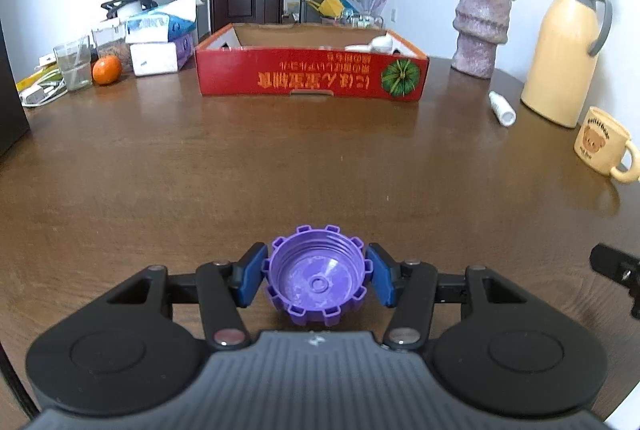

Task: Organize rigid objects
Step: 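Lift the purple cap with the left tool while the right tool closes on the white spray bottle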

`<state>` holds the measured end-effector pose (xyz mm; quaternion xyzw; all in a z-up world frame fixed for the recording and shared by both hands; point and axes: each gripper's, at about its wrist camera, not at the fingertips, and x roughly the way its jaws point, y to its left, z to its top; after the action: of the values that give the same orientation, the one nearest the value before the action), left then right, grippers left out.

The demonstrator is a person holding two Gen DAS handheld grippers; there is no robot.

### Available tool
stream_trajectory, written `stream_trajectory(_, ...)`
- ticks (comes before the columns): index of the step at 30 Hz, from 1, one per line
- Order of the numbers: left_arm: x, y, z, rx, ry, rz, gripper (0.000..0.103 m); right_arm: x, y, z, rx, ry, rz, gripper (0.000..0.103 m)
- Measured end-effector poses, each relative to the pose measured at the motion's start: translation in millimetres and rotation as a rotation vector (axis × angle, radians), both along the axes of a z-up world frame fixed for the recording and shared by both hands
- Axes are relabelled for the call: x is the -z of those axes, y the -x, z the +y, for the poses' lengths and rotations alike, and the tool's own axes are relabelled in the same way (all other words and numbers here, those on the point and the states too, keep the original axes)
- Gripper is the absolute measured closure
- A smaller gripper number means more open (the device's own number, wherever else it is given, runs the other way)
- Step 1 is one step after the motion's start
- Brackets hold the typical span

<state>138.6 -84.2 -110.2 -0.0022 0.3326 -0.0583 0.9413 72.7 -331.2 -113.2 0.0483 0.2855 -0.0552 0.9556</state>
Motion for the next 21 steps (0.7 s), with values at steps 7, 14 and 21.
stream_trajectory(7, -20.4, -12.0, 7.4, -0.011, 0.017, -0.054, 0.048, -8.0, -17.8, -1.2, 0.012, 0.010, -0.011, 0.000)
stream_trajectory(14, -33.5, -32.0, 9.0, -0.009, 0.017, -0.088, 0.048, -14.4, -45.3, -5.9, 0.032, 0.006, -0.031, 0.000)
stream_trajectory(21, -43.5, -56.3, 7.3, -0.013, 0.014, -0.109, 0.048, -18.2, -79.7, -13.1, 0.055, 0.008, -0.035, 0.000)
